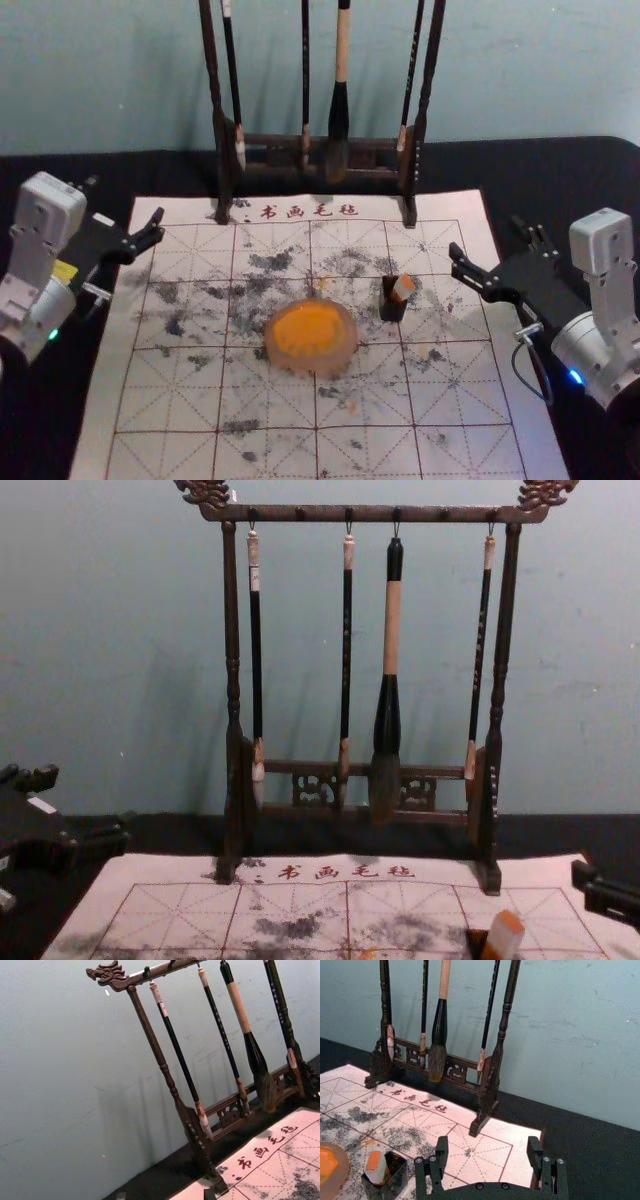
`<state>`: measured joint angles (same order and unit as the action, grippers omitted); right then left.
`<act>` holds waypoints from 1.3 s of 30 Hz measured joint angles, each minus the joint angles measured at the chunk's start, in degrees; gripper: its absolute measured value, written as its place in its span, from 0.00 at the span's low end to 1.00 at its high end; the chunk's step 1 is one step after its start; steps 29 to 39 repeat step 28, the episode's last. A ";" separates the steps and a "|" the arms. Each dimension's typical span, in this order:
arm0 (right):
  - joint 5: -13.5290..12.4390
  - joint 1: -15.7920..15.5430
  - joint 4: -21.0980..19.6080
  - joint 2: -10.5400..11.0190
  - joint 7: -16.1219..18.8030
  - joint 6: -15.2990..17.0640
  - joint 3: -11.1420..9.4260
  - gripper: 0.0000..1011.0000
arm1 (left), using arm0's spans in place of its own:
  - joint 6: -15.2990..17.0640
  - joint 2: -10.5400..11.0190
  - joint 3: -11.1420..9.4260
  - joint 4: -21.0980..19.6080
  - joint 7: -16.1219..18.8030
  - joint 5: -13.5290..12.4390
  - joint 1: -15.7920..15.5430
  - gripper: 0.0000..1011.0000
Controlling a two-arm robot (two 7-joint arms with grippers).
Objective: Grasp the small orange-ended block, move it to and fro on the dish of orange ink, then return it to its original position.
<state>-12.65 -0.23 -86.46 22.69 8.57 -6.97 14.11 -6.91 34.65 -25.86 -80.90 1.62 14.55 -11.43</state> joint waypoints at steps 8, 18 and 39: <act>-0.01 0.00 -0.11 0.12 0.01 -0.09 0.06 0.99 | 0.00 0.00 0.00 0.00 0.00 0.00 0.00 0.99; -0.03 0.00 -0.19 0.17 0.05 -0.17 0.13 0.99 | 0.00 0.00 0.00 0.00 0.00 0.00 0.00 0.99; -0.04 0.00 -0.24 0.22 0.08 -0.24 0.14 0.99 | 0.00 0.00 0.00 0.00 0.00 0.00 0.00 0.99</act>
